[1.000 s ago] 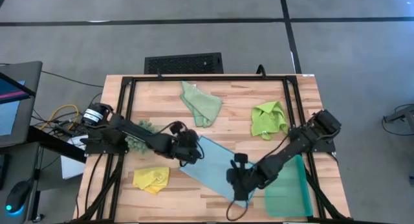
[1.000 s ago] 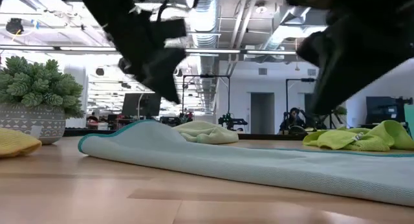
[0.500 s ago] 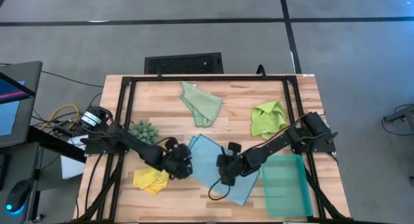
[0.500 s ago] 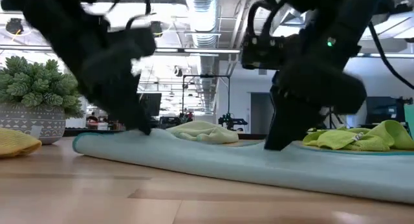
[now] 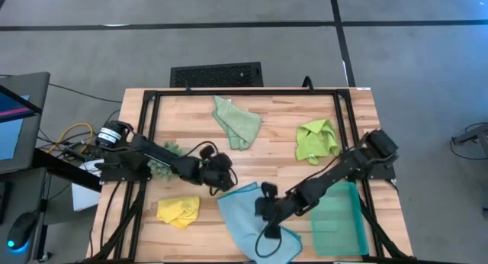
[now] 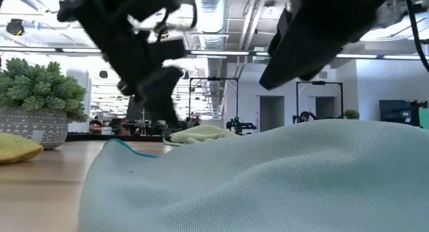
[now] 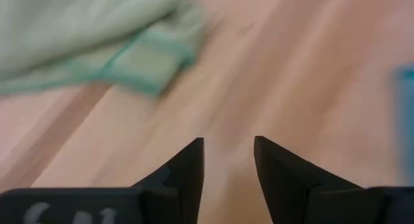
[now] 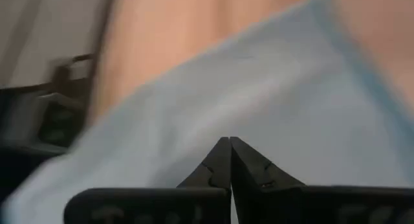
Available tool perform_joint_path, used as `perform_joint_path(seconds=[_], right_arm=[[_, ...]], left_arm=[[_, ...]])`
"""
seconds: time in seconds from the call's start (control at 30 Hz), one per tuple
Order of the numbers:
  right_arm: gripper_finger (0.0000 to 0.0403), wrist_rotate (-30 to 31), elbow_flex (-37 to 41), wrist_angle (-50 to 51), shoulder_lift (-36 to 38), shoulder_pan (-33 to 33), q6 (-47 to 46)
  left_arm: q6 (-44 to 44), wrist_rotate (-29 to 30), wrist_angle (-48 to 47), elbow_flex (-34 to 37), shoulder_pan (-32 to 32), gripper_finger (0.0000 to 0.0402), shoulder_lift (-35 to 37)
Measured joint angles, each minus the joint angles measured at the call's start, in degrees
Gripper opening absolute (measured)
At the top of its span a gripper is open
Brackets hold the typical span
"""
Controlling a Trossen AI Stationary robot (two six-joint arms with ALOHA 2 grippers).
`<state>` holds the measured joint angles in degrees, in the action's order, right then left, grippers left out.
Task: Fold microfiber towels
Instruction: Fold the blue microfiber cloth
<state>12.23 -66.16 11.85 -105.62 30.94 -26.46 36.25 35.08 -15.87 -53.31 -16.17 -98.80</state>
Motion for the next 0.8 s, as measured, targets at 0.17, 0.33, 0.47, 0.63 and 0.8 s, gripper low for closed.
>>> perform_joint_path(seconds=[0.17,0.33,0.47,0.63,0.8], right_arm=[[0.0043,12.8,1.8,12.2,2.3,-2.0,-1.9],[0.0086,7.1,7.9,7.1,2.2,-7.7,-1.6],[0.0122,-0.2,11.6,-1.7,2.2,-13.1,4.8],[0.0144,-9.0,13.3,-12.6,1.5,-16.8,11.5],[0.0122,-9.4,12.9,-16.3,-0.9,-19.0,12.0]], left_arm=[[-3.0,-2.9,9.0,-0.6,-5.0,0.0128,-0.5],[-1.4,-2.9,11.1,-0.5,-9.2,0.0128,-1.8],[0.4,-5.1,13.0,-0.4,-10.1,0.0128,-2.7],[-0.4,-11.7,14.9,0.1,-9.4,0.0128,-5.3],[-1.2,-15.3,18.1,-0.4,-7.9,0.0128,-10.0]])
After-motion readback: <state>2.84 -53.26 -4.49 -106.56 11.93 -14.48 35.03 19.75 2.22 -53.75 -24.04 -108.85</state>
